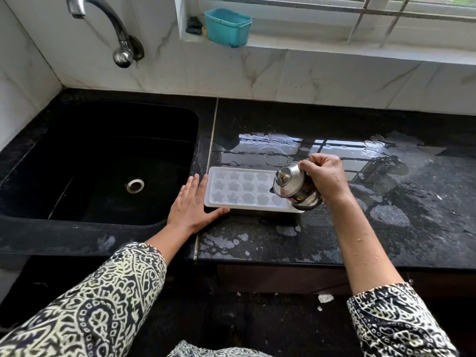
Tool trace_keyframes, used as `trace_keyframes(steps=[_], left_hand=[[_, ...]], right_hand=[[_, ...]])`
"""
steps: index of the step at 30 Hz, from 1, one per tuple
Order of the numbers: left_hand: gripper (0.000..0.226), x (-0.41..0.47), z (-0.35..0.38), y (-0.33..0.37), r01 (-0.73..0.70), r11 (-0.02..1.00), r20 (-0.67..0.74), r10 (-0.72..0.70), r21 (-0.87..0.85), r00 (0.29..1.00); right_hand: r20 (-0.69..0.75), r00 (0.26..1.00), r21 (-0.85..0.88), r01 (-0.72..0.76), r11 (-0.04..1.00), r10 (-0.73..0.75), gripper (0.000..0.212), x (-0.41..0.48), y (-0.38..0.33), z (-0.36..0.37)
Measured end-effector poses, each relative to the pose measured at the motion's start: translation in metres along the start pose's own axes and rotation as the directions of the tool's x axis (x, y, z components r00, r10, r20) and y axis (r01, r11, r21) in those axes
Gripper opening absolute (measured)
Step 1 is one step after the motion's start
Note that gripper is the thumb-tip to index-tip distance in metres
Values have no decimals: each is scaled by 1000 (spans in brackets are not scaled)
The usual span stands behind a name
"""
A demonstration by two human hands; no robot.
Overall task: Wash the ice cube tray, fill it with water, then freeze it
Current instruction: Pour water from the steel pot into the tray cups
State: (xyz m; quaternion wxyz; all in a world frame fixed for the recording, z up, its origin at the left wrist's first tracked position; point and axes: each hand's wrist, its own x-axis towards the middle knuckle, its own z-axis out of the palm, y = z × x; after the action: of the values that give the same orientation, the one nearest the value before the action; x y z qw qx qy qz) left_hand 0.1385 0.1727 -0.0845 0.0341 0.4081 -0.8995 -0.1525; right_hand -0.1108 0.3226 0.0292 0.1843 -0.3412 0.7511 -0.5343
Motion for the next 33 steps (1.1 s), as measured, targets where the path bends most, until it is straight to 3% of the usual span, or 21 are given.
trace_keyframes(steps=[33], left_hand=[[115,-1,-1,1,12,1000,4,-12,-8,1000]], right_hand=[[2,1000,-15,-6,1000,6,40,3,3,0]])
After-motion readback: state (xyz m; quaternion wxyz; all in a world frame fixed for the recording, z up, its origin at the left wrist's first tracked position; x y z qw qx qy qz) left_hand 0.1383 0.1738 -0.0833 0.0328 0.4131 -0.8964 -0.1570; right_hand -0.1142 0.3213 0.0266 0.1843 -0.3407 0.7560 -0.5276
